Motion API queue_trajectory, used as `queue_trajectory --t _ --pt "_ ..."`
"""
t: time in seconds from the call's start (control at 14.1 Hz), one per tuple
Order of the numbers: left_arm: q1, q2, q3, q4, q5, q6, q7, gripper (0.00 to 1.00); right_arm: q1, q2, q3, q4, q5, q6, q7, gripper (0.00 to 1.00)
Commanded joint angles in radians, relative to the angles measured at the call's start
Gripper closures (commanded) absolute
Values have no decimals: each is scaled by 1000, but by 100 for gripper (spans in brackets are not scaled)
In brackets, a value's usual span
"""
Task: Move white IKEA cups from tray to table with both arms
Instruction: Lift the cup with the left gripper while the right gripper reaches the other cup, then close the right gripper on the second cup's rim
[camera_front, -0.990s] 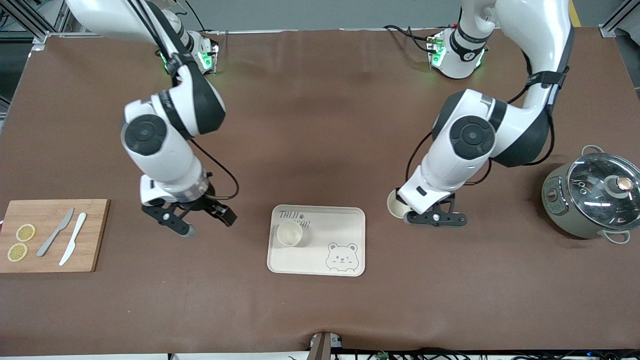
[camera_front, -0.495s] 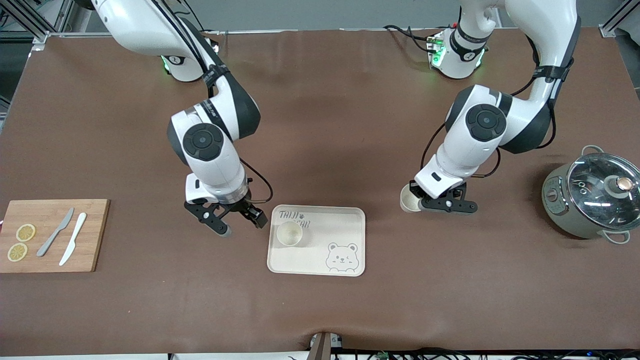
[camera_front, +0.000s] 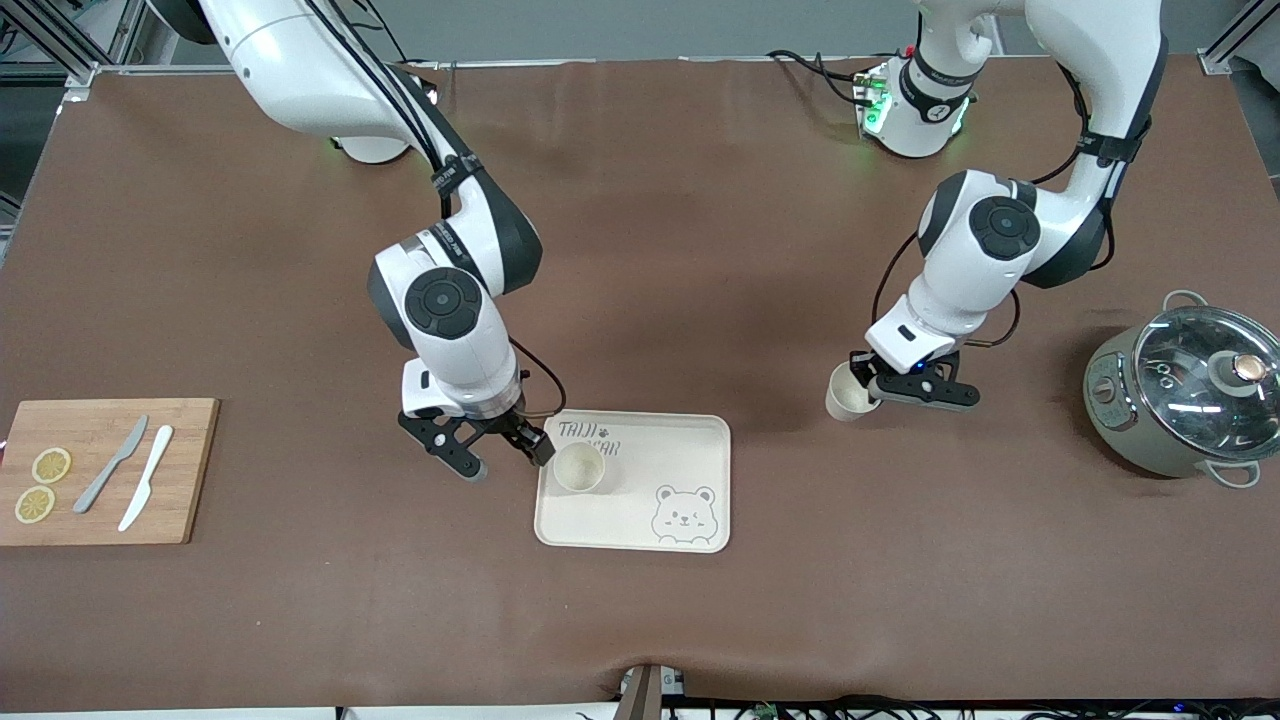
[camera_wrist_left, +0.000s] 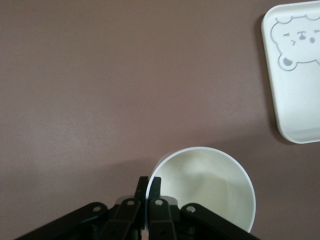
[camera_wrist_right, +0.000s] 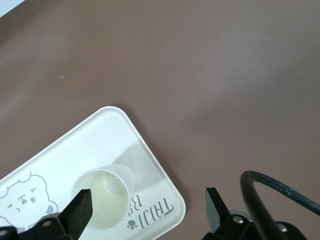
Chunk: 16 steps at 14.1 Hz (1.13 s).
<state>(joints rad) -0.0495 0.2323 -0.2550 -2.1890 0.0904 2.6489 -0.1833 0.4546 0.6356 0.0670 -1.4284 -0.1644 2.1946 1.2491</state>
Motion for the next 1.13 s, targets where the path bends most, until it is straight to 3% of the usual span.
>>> queue_trajectory --t 0.0,0.28,0.78,1.06 --pt "37 -57 -23 -89 -31 62 51 100 26 47 -12 45 -43 11 77 0" --pt "100 -65 -50 -142 -66 109 142 100 42 85 -12 49 -72 40 112 0" --pt "355 -61 -237 -238 -143 190 332 100 49 124 -12 49 -75 91 138 0" --pt "393 -62 -244 -285 -143 235 372 100 50 142 -12 49 -75 91 131 0"
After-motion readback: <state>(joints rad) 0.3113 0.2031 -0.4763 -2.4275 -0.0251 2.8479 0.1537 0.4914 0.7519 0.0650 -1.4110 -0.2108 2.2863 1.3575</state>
